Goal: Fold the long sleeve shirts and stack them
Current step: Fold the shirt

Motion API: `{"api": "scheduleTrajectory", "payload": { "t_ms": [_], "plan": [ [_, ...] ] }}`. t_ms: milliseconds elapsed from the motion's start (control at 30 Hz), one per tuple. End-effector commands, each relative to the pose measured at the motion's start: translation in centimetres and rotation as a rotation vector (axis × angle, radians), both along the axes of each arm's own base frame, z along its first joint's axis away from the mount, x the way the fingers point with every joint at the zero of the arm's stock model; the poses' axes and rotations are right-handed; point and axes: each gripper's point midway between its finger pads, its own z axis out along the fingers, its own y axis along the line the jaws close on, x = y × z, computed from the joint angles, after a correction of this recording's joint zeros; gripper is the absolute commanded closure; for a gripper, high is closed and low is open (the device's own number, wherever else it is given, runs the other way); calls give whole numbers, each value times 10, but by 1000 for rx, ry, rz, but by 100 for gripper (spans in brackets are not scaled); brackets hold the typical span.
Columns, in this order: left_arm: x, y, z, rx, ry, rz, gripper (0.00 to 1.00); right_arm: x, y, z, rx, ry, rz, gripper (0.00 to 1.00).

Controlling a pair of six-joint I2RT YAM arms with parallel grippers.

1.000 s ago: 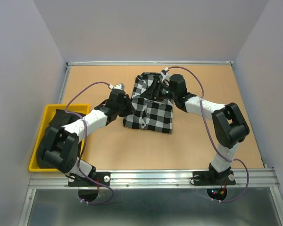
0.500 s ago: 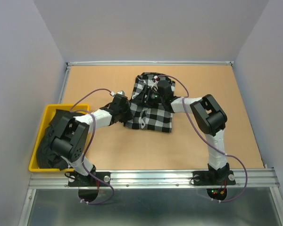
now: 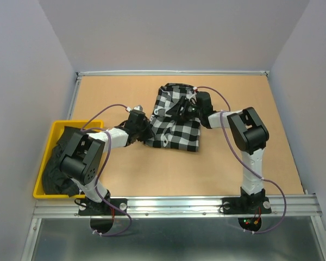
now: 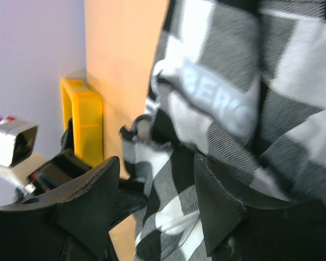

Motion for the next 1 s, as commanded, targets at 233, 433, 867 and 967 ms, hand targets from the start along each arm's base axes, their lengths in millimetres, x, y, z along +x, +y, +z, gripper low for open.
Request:
{"api": "scheduleTrajectory", "payload": {
  "t_ms": [233, 433, 867, 967],
  "plan": [
    [-16, 9, -8, 37, 64, -12, 63, -86, 16, 80, 42, -122, 206, 38],
    [-20, 10, -16, 42, 88, -8, 63, -127, 26, 42, 49, -50, 244, 38],
    [-31, 21, -30, 74, 127, 22, 63, -145, -29, -34, -39, 56, 164, 41],
    [-32, 22, -27, 74, 122, 26, 63, -152, -29, -14, -11, 29, 183, 40]
  ]
}}
